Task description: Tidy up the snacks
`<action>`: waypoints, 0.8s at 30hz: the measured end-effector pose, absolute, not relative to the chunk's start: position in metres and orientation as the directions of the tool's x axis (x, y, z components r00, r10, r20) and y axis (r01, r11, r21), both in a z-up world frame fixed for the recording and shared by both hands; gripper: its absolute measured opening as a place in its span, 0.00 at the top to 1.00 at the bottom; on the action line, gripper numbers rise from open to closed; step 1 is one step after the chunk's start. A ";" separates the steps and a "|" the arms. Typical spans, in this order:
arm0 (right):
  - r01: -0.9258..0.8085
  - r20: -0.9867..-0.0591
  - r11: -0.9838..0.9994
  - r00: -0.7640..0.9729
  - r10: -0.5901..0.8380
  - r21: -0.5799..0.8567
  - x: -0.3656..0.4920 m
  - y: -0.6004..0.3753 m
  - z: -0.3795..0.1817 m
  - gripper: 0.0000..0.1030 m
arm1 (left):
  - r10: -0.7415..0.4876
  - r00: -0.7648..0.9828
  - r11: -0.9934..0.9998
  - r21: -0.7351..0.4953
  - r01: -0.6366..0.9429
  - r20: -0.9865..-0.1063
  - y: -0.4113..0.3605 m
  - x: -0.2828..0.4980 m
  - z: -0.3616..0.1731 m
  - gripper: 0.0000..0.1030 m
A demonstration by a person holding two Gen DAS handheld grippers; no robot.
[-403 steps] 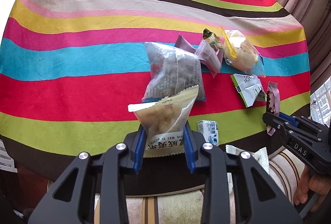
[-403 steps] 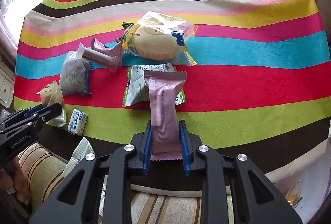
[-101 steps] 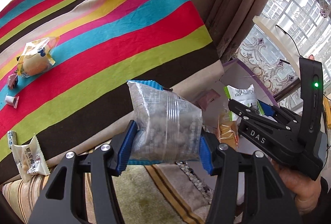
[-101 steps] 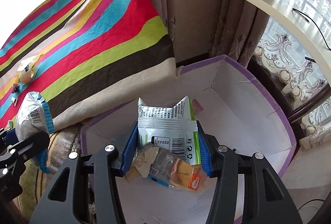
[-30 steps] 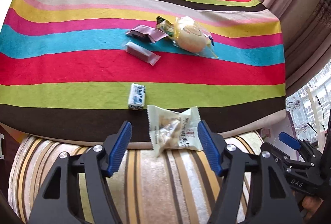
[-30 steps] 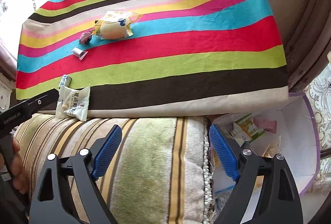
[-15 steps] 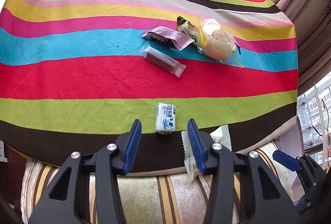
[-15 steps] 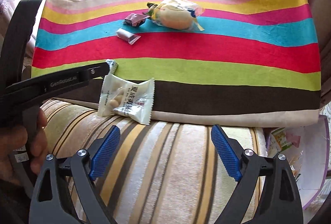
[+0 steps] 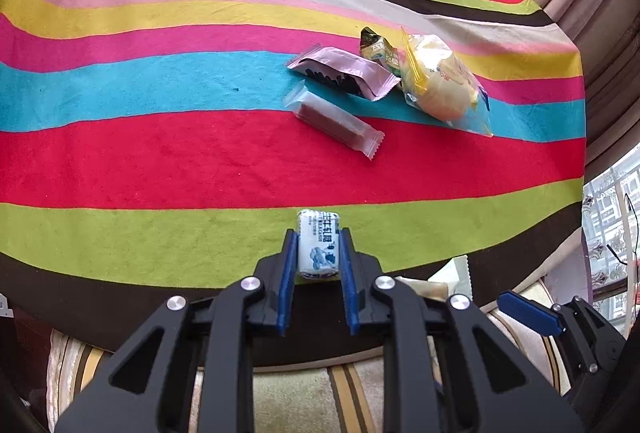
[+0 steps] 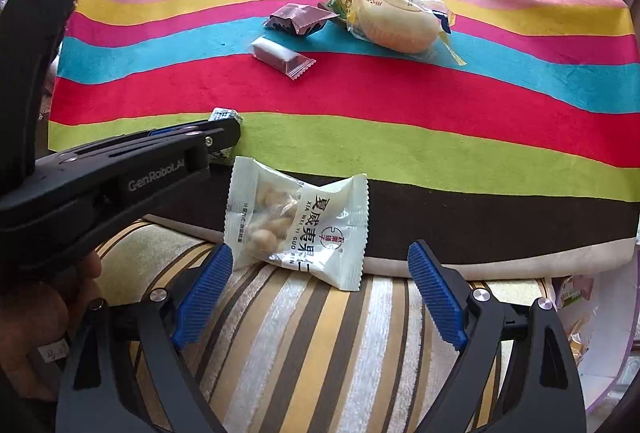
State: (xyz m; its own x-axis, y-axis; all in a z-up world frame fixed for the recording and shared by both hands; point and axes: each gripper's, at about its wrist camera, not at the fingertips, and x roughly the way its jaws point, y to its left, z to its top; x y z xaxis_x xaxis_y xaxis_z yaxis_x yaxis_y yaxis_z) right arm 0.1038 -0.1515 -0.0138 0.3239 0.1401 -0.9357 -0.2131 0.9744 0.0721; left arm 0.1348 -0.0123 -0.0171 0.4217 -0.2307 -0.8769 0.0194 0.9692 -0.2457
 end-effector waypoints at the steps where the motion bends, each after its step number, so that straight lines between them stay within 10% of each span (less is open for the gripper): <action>1: -0.212 -0.937 0.975 0.323 0.135 0.067 0.105 -0.150 -0.015 0.16 | -0.236 0.425 0.967 -0.254 0.014 -0.874 -0.010 0.135 -0.017 0.80; 13: -0.206 -0.945 0.977 0.309 0.111 0.047 0.123 -0.128 -0.027 0.17 | -0.269 0.474 0.942 -0.331 -0.051 -0.838 0.016 0.130 -0.014 0.80; 24: -0.230 -0.930 0.971 0.338 0.144 0.067 0.115 -0.126 -0.018 0.69 | -0.283 0.471 0.936 -0.348 -0.054 -0.835 0.017 0.129 -0.018 0.80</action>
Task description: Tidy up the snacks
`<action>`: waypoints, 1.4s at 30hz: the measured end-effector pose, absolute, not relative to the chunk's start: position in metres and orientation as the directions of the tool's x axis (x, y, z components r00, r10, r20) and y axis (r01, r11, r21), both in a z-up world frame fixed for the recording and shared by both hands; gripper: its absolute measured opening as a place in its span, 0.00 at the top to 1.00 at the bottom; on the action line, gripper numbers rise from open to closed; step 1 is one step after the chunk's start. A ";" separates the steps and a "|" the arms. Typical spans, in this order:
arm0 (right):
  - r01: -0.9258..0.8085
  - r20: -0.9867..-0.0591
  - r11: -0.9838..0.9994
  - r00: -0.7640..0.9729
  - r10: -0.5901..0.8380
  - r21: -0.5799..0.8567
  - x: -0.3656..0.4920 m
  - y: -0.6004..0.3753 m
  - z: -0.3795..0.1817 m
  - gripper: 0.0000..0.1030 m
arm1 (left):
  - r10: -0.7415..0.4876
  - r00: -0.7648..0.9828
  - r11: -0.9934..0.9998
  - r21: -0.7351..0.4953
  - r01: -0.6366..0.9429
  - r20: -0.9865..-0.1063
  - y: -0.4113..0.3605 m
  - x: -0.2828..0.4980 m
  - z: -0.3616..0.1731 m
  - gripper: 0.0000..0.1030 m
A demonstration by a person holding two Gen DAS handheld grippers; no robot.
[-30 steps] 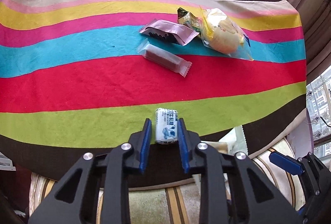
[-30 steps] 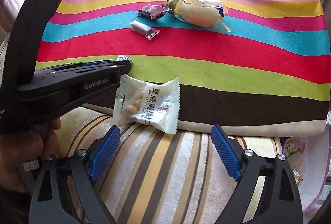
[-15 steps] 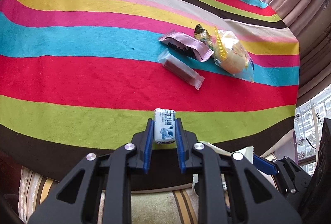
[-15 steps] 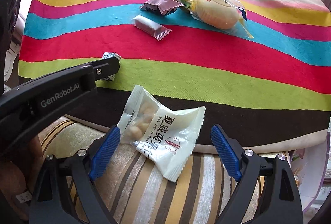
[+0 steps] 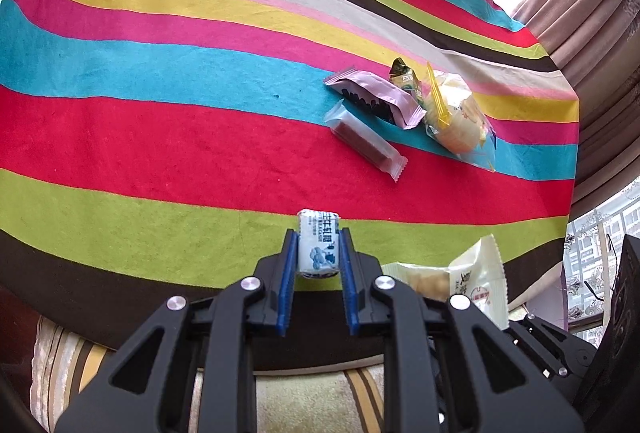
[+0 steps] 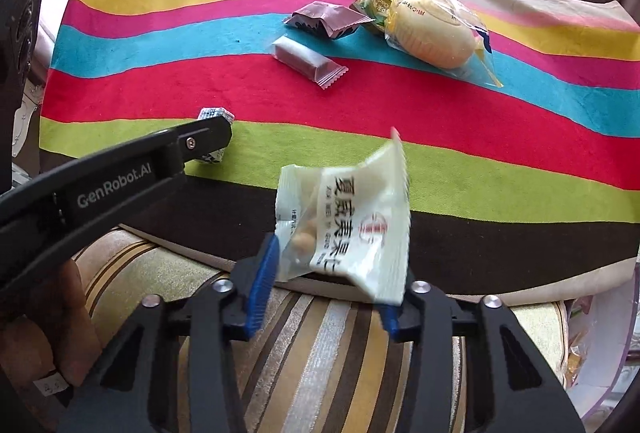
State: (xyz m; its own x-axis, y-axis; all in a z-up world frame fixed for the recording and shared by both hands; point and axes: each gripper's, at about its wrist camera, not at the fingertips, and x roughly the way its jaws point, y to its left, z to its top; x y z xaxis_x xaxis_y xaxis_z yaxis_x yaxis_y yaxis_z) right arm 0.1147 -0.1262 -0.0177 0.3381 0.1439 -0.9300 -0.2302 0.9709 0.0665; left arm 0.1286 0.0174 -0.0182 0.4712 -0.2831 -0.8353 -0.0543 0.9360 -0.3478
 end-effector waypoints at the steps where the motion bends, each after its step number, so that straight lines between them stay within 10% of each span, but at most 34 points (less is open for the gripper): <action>1: -0.223 -0.929 0.972 0.340 0.146 0.071 0.114 -0.129 -0.017 0.76 | -0.281 0.472 0.937 -0.346 -0.055 -0.836 0.017 0.128 -0.018 0.80; 8: -0.221 -0.919 0.969 0.349 0.182 0.108 0.115 -0.135 -0.014 0.93 | -0.258 0.479 0.946 -0.319 -0.048 -0.839 0.012 0.126 -0.015 0.80; 19: -0.202 -0.920 0.972 0.343 0.188 0.123 0.112 -0.142 -0.012 0.94 | -0.244 0.476 0.952 -0.303 -0.050 -0.845 0.009 0.125 -0.016 0.80; 25: -0.153 -0.930 0.982 0.332 0.158 0.113 0.116 -0.155 -0.015 0.53 | -0.245 0.473 0.952 -0.302 -0.048 -0.847 0.009 0.126 -0.017 0.80; 42: -0.109 -0.901 0.974 0.371 0.225 0.198 0.163 -0.171 -0.018 0.30 | -0.246 0.468 0.951 -0.304 -0.050 -0.849 0.010 0.127 -0.019 0.80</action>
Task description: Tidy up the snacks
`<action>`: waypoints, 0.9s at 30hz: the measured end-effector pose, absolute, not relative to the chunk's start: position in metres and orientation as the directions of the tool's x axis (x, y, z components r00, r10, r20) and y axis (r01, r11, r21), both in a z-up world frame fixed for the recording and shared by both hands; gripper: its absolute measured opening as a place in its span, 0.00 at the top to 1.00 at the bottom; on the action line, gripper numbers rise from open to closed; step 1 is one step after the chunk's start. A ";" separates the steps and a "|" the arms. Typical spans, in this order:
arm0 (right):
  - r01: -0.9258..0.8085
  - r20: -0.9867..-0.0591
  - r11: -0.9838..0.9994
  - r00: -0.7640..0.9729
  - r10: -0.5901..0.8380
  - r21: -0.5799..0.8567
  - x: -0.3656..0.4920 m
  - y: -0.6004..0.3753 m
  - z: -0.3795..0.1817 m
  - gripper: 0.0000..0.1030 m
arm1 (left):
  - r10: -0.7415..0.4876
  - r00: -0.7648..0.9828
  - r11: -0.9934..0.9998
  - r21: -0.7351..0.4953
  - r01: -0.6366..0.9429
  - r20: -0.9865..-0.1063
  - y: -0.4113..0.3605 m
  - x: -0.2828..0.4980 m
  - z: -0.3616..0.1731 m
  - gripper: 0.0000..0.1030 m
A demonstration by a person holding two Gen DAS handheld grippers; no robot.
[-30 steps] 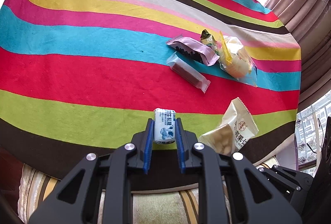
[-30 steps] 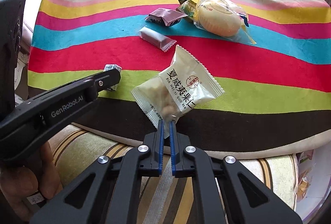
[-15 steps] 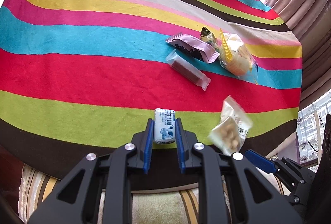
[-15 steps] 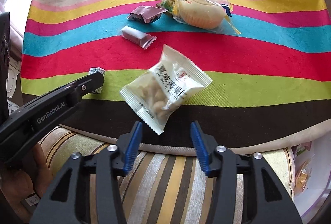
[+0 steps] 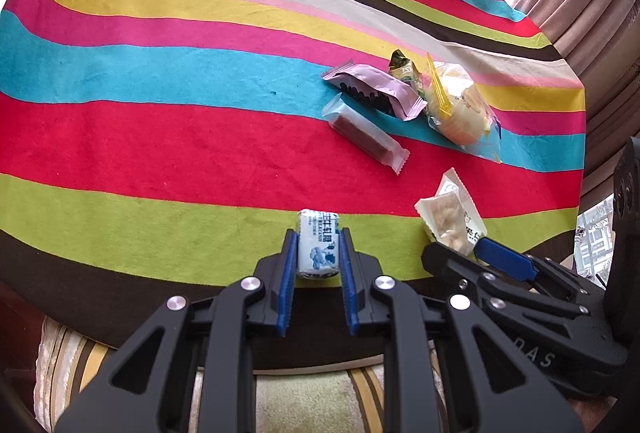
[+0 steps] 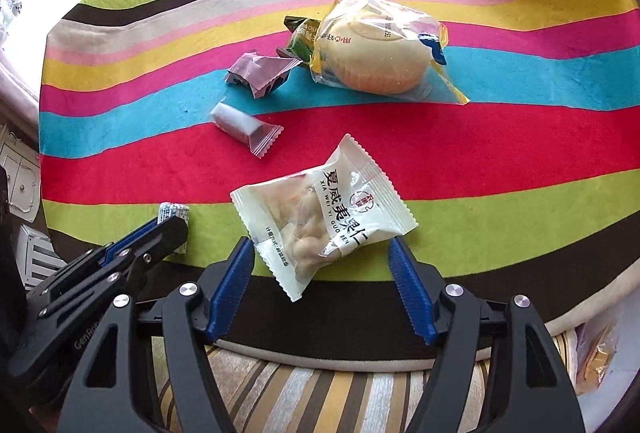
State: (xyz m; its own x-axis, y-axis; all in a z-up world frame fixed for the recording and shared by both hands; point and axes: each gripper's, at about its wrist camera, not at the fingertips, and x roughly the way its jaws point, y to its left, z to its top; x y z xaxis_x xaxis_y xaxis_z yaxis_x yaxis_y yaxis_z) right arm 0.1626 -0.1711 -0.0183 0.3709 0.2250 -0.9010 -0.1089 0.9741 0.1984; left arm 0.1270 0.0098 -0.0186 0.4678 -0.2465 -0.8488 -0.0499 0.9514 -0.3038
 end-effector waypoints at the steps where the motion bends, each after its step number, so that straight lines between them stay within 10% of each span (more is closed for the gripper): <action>1: -0.111 -0.901 0.974 0.373 0.223 0.196 0.166 -0.170 -0.018 0.29 | -0.246 0.468 0.951 -0.304 -0.051 -0.849 0.010 0.127 -0.019 0.80; 18: -0.338 -0.901 0.939 0.425 0.090 -0.066 0.188 -0.141 -0.020 0.16 | -0.255 0.479 0.943 -0.326 -0.070 -0.840 0.014 0.126 -0.021 0.80; 27: -0.356 -0.899 0.934 0.415 0.142 -0.017 0.179 -0.146 -0.020 0.36 | -0.255 0.470 0.944 -0.323 -0.068 -0.845 0.012 0.127 -0.018 0.80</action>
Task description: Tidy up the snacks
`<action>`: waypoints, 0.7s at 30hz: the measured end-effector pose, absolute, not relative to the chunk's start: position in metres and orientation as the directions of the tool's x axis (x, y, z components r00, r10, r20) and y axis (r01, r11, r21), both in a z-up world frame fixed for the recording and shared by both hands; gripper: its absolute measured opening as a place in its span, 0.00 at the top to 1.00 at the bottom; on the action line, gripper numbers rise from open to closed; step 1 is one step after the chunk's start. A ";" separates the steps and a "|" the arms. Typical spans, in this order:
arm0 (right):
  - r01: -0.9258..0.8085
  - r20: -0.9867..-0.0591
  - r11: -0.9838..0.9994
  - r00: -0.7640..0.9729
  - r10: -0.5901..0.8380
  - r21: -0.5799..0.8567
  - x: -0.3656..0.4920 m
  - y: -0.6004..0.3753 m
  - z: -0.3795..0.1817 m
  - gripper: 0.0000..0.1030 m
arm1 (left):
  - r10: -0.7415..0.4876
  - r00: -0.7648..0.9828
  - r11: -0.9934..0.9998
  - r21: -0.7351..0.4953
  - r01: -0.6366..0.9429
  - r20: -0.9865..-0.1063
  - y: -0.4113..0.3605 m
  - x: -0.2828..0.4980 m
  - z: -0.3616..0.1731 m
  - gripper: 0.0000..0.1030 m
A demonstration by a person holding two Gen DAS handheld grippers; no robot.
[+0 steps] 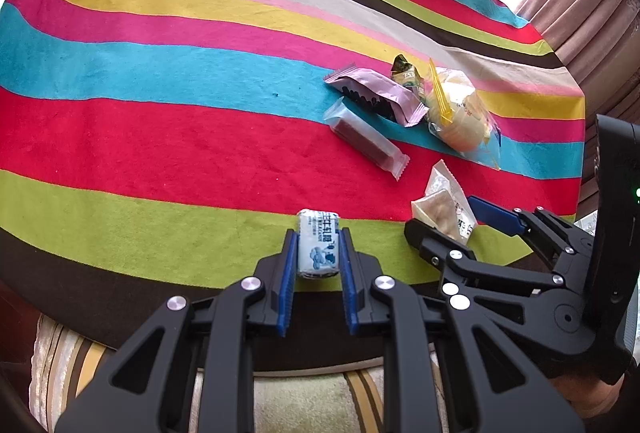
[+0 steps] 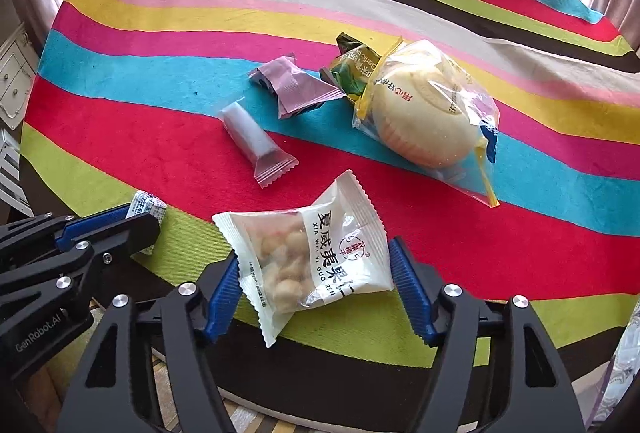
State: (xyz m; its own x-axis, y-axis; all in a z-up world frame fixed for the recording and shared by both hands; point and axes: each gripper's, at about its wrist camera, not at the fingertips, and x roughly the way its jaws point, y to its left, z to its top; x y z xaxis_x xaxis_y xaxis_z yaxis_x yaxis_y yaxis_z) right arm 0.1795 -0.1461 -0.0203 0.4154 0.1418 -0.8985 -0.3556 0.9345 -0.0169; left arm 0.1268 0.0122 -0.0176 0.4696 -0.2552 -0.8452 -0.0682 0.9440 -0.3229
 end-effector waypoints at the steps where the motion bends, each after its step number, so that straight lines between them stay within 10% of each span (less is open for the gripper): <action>1: -0.349 -0.897 0.937 0.418 0.144 -0.012 0.178 -0.149 -0.020 0.37 | -0.258 0.470 0.943 -0.326 -0.067 -0.844 0.012 0.127 -0.016 0.80; 21: -0.143 -0.857 0.990 0.511 0.068 -0.006 0.130 -0.267 0.008 0.37 | -0.268 0.388 0.959 -0.284 0.017 -0.882 -0.063 0.123 -0.007 0.80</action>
